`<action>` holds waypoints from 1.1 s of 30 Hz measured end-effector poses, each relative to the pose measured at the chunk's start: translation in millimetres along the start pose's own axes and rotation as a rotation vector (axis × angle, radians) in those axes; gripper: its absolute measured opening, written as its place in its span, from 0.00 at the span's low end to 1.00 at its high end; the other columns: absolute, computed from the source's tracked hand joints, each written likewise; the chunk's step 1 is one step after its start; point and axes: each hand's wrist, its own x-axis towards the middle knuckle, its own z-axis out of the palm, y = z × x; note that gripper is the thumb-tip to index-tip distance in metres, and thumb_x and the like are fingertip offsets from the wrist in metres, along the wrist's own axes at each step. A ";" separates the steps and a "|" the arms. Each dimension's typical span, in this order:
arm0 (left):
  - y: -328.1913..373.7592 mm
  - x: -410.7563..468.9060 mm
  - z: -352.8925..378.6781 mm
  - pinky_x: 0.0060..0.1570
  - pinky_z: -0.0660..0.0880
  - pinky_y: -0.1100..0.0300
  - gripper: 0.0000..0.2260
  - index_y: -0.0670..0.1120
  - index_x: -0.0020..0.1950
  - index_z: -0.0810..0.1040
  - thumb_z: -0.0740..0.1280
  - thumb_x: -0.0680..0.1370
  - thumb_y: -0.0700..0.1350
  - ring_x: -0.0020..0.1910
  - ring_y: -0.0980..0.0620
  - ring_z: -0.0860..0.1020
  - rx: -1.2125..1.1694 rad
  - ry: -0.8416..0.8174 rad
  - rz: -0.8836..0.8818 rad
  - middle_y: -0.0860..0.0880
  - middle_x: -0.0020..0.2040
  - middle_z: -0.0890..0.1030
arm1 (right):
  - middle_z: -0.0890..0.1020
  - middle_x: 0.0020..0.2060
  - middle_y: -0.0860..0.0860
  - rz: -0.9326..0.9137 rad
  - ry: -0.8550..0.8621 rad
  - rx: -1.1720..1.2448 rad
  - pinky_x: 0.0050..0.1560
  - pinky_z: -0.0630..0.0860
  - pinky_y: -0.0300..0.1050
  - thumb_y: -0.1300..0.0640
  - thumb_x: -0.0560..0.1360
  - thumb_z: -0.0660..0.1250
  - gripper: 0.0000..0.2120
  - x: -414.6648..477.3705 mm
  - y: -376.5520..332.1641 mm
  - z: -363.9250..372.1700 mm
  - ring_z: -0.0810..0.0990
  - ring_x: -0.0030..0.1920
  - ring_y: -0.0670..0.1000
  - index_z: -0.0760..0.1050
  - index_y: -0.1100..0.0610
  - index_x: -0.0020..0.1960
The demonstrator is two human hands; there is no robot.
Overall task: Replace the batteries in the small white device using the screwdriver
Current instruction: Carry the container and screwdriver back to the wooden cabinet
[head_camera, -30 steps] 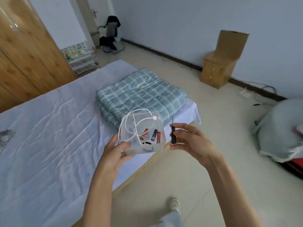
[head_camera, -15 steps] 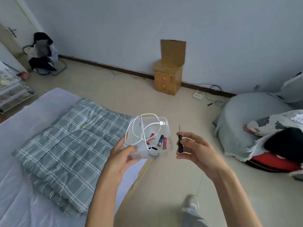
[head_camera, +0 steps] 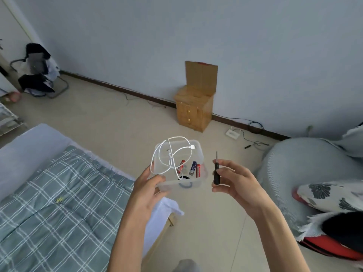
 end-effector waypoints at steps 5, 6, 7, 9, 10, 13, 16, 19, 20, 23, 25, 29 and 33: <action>30.7 77.1 21.4 0.61 0.83 0.46 0.21 0.55 0.62 0.85 0.66 0.78 0.33 0.53 0.46 0.82 0.036 0.045 -0.030 0.48 0.48 0.85 | 0.79 0.45 0.62 0.018 -0.012 0.003 0.43 0.84 0.51 0.68 0.82 0.64 0.13 85.6 -23.1 -3.5 0.80 0.43 0.63 0.80 0.64 0.65; 36.9 96.9 24.2 0.60 0.83 0.47 0.21 0.53 0.62 0.85 0.66 0.78 0.32 0.51 0.47 0.81 0.030 0.048 -0.035 0.49 0.47 0.85 | 0.79 0.45 0.62 0.020 -0.005 0.002 0.43 0.84 0.51 0.68 0.82 0.64 0.13 106.8 -27.4 -2.5 0.80 0.43 0.63 0.79 0.64 0.66; 45.2 116.8 26.5 0.60 0.83 0.47 0.21 0.52 0.63 0.85 0.66 0.77 0.32 0.50 0.48 0.81 0.019 0.050 -0.032 0.50 0.46 0.85 | 0.80 0.46 0.62 0.019 0.005 0.003 0.44 0.84 0.51 0.68 0.82 0.64 0.13 128.7 -32.3 -0.7 0.80 0.42 0.63 0.79 0.64 0.66; 64.9 158.1 29.6 0.59 0.83 0.47 0.20 0.50 0.63 0.85 0.66 0.77 0.32 0.47 0.49 0.79 0.000 0.049 -0.012 0.49 0.45 0.83 | 0.80 0.45 0.61 0.003 0.011 0.002 0.44 0.84 0.52 0.68 0.82 0.64 0.13 172.5 -45.3 5.6 0.81 0.42 0.62 0.79 0.63 0.66; 75.3 179.1 30.4 0.58 0.83 0.48 0.19 0.50 0.62 0.85 0.66 0.77 0.32 0.47 0.49 0.79 0.001 0.041 -0.004 0.50 0.44 0.82 | 0.80 0.45 0.61 -0.005 0.013 -0.003 0.45 0.84 0.52 0.68 0.83 0.64 0.13 193.6 -53.3 9.2 0.81 0.42 0.62 0.79 0.63 0.66; 108.5 228.3 33.0 0.55 0.83 0.52 0.19 0.55 0.59 0.87 0.68 0.78 0.34 0.47 0.50 0.80 0.025 0.023 0.001 0.52 0.46 0.84 | 0.80 0.44 0.61 -0.011 0.020 -0.007 0.45 0.84 0.52 0.68 0.83 0.65 0.13 247.9 -80.6 20.4 0.80 0.43 0.63 0.79 0.63 0.66; 145.0 277.6 32.2 0.53 0.84 0.54 0.22 0.60 0.64 0.85 0.72 0.78 0.36 0.52 0.49 0.84 -0.015 0.014 0.033 0.55 0.54 0.88 | 0.80 0.45 0.61 -0.041 0.023 0.038 0.45 0.84 0.53 0.67 0.83 0.65 0.13 296.1 -102.7 34.0 0.80 0.43 0.63 0.80 0.63 0.65; 172.9 326.4 32.9 0.51 0.85 0.56 0.22 0.60 0.65 0.85 0.72 0.78 0.36 0.55 0.48 0.85 -0.008 0.013 0.024 0.54 0.57 0.88 | 0.80 0.45 0.62 -0.025 0.048 0.014 0.45 0.83 0.53 0.67 0.82 0.65 0.13 341.3 -112.1 43.6 0.80 0.43 0.63 0.80 0.63 0.65; 178.1 338.0 34.0 0.51 0.85 0.55 0.22 0.59 0.65 0.85 0.72 0.78 0.36 0.55 0.48 0.85 -0.008 0.008 0.013 0.53 0.57 0.88 | 0.80 0.45 0.62 -0.013 0.054 0.013 0.45 0.83 0.53 0.67 0.82 0.65 0.13 354.6 -113.4 45.7 0.80 0.43 0.63 0.80 0.63 0.65; 188.3 373.6 35.2 0.56 0.85 0.50 0.23 0.60 0.66 0.84 0.71 0.79 0.36 0.50 0.50 0.86 -0.020 -0.007 0.020 0.53 0.55 0.88 | 0.80 0.44 0.62 0.008 0.060 0.023 0.45 0.83 0.53 0.67 0.83 0.65 0.13 392.7 -122.2 52.3 0.81 0.43 0.63 0.80 0.62 0.65; 195.2 404.2 34.6 0.60 0.84 0.45 0.25 0.61 0.70 0.82 0.72 0.78 0.36 0.53 0.45 0.86 -0.024 0.010 0.021 0.50 0.56 0.88 | 0.80 0.45 0.62 0.017 0.055 0.018 0.44 0.84 0.52 0.67 0.83 0.65 0.13 425.1 -129.1 57.2 0.81 0.42 0.62 0.80 0.63 0.65; 207.1 470.2 37.5 0.59 0.84 0.44 0.31 0.60 0.76 0.76 0.75 0.77 0.38 0.44 0.46 0.83 0.026 0.083 0.008 0.48 0.41 0.86 | 0.82 0.44 0.61 0.039 0.015 0.018 0.44 0.85 0.51 0.68 0.83 0.65 0.13 498.5 -142.2 63.4 0.81 0.42 0.61 0.80 0.64 0.65; 231.5 537.1 49.0 0.59 0.84 0.44 0.33 0.60 0.77 0.74 0.75 0.76 0.38 0.37 0.50 0.77 0.041 0.076 0.018 0.51 0.31 0.78 | 0.84 0.46 0.62 0.040 -0.022 0.018 0.43 0.85 0.50 0.69 0.82 0.64 0.13 584.7 -163.6 72.3 0.83 0.41 0.59 0.79 0.65 0.65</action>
